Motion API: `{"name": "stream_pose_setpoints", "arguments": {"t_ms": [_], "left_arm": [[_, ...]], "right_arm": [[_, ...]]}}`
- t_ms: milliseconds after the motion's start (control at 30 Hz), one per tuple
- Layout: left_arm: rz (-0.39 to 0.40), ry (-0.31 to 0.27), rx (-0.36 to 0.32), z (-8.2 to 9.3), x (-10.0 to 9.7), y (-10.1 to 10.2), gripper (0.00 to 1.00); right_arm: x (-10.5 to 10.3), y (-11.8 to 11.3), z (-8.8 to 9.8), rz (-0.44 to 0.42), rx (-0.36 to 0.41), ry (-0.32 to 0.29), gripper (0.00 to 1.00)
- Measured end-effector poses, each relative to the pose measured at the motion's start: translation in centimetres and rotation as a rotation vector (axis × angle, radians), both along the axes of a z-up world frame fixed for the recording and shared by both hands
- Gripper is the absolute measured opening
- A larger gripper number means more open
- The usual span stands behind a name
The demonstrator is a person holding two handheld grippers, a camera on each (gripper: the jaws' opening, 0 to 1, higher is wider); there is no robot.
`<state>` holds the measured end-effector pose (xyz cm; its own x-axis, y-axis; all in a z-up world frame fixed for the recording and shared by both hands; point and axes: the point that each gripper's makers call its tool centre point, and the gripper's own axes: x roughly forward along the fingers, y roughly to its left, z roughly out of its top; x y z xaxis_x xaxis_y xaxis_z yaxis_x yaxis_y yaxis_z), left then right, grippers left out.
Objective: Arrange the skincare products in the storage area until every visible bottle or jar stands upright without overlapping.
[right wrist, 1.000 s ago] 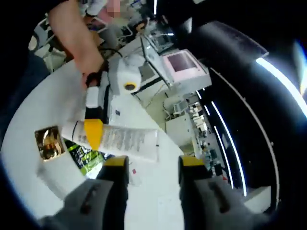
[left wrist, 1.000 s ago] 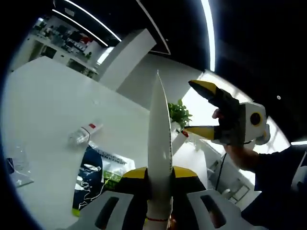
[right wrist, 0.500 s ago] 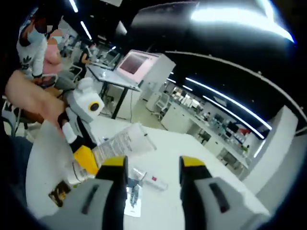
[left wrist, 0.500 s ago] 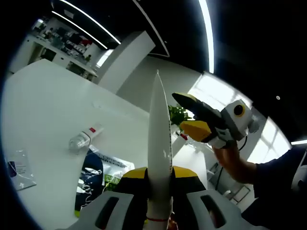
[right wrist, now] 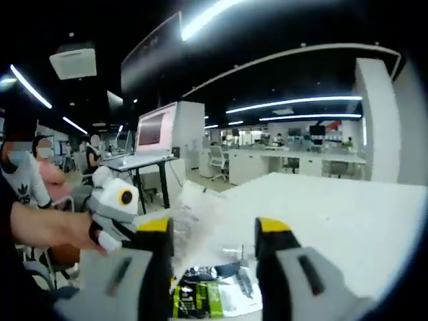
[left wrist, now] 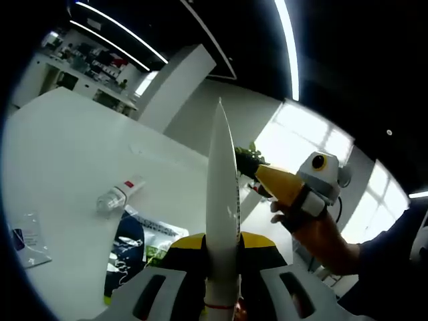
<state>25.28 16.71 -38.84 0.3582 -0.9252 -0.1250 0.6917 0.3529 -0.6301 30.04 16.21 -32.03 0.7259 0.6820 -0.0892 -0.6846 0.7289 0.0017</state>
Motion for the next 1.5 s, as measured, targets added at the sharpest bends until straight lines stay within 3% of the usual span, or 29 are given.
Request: {"name": "stream_pose_setpoints", "arguments": {"t_ms": [167, 267, 500, 833, 1200, 1400, 1500], "left_arm": [[0.007, -0.006, 0.01, -0.1, 0.2, -0.1, 0.16], [0.011, -0.004, 0.008, -0.1, 0.2, -0.1, 0.16], [0.025, -0.024, 0.008, 0.3, 0.5, 0.0, 0.16], [0.035, -0.036, 0.015, 0.1, 0.3, -0.6, 0.16], [0.069, -0.034, 0.005, 0.2, 0.7, -0.5, 0.16], [0.1, -0.055, 0.058, -0.6, 0.9, -0.6, 0.16], [0.136, -0.095, 0.096, -0.7, 1.4, -0.4, 0.16]], "right_arm": [[-0.4, 1.0, -0.4, -0.042, 0.078, 0.045, 0.6], [-0.7, 1.3, 0.0, -0.065, 0.138, 0.042, 0.62], [-1.0, 2.1, -0.7, -0.115, 0.15, 0.08, 0.67], [-1.2, 3.5, -0.1, -0.139, 0.178, 0.08, 0.62], [0.6, 2.7, -1.3, -0.193, 0.121, 0.076, 0.53], [0.5, 3.2, -1.8, -0.21, 0.097, 0.073, 0.49], [0.6, 3.3, -1.7, -0.22, 0.094, 0.067, 0.48]]}}
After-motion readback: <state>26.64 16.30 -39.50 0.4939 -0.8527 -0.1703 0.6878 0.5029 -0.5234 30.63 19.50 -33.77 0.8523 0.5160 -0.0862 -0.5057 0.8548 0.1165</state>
